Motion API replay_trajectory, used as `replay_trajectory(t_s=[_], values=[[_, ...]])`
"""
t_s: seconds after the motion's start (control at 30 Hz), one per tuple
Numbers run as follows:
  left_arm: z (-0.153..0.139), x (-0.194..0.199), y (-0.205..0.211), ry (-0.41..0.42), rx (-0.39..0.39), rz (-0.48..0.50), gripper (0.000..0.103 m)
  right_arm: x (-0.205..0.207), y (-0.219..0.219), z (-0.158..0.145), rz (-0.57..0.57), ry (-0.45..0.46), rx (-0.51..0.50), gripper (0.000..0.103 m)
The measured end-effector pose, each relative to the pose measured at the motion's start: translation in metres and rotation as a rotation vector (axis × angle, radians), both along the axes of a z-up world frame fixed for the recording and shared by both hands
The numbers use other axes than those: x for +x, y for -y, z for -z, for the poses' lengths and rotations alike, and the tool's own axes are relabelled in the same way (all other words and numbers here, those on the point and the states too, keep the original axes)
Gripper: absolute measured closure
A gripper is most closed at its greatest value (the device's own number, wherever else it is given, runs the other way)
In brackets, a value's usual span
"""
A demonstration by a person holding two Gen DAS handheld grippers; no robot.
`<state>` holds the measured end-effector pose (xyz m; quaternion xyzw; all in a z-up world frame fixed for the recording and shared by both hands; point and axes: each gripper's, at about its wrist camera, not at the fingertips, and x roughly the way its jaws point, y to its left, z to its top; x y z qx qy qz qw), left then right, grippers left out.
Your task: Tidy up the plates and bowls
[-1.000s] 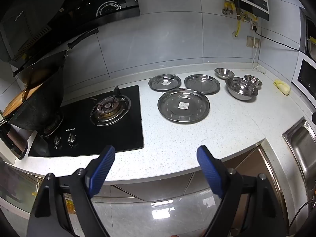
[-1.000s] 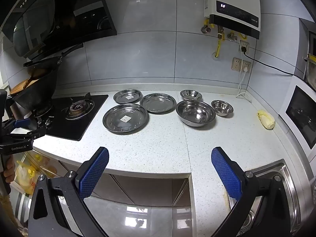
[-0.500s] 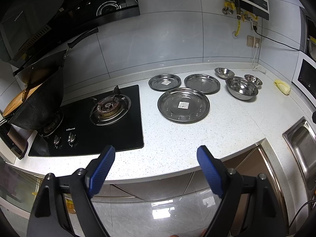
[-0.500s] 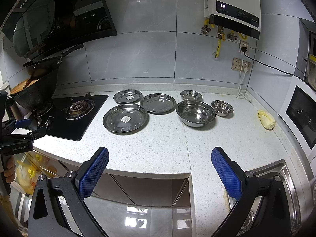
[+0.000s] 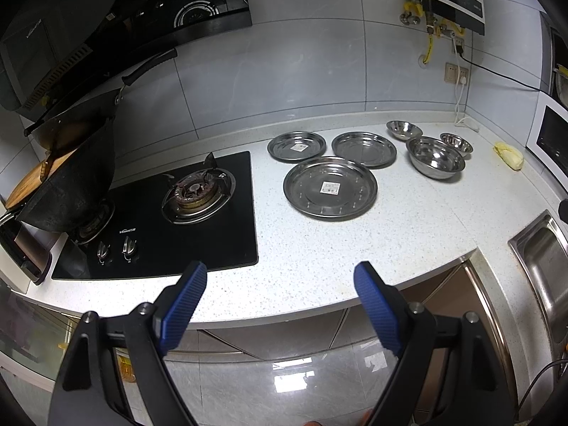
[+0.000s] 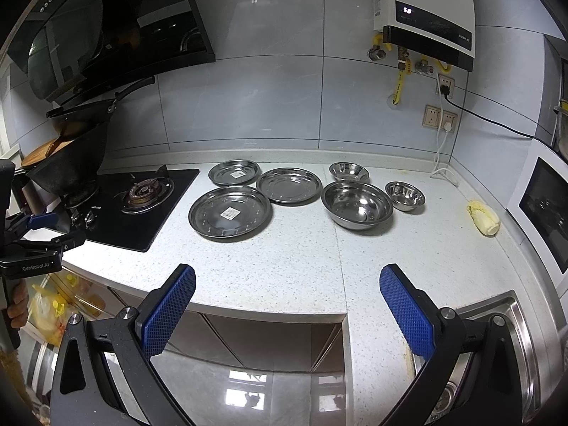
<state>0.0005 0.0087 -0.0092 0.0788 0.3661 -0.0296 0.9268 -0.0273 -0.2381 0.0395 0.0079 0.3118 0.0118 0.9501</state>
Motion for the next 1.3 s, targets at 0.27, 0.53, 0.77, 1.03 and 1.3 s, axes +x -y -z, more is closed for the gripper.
replay_trajectory(t_s=[0.27, 0.53, 0.77, 1.03, 1.3], values=[[0.006, -0.002, -0.002, -0.001, 0.001, -0.003, 0.019, 0.005, 0.003, 0.0, -0.014, 0.001, 0.002, 0.001], [0.004, 0.006, 0.005, -0.016, 0.006, -0.01, 0.018, 0.009, 0.006, 0.003, -0.019, -0.006, 0.006, 0.001], [0.006, 0.014, 0.012, -0.029, 0.015, -0.015, 0.018, 0.017, 0.006, 0.006, -0.029, -0.017, 0.008, 0.001], [0.009, 0.028, 0.022, -0.047, 0.011, -0.029, 0.018, 0.039, 0.006, 0.011, -0.079, -0.027, 0.013, 0.001], [0.011, 0.049, 0.043, -0.058, 0.033, -0.056, 0.018, 0.077, 0.001, 0.018, -0.164, -0.04, 0.02, 0.001]])
